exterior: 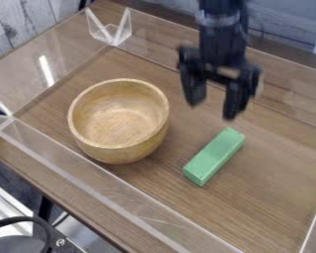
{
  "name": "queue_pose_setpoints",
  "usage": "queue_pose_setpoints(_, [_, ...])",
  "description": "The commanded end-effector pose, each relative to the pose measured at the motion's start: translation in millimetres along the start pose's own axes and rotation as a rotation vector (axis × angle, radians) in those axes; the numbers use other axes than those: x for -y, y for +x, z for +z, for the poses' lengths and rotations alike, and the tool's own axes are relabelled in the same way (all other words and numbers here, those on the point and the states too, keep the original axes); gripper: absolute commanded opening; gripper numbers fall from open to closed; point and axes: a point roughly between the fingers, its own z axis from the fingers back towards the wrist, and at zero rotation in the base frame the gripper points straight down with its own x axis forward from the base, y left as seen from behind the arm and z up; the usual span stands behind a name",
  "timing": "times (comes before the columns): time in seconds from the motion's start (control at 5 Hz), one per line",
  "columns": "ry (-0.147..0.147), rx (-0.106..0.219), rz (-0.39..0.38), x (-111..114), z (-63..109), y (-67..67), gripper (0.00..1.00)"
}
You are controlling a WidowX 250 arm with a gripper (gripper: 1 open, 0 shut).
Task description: Remove the green block from inside the brown bowl and put it on the table
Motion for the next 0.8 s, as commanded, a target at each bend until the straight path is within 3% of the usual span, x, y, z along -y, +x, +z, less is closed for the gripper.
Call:
queue_pose_setpoints(0.0, [0.036, 0.082, 0.007, -12, 41.2, 8.1, 1.00])
queue_pose_setpoints(0.2, [0.066, 0.089, 0.016, -28, 58.9, 4.4, 1.00])
queue_pose_setpoints(0.6, [0.069, 0.059, -0.057, 0, 29.7, -9.9, 1.00])
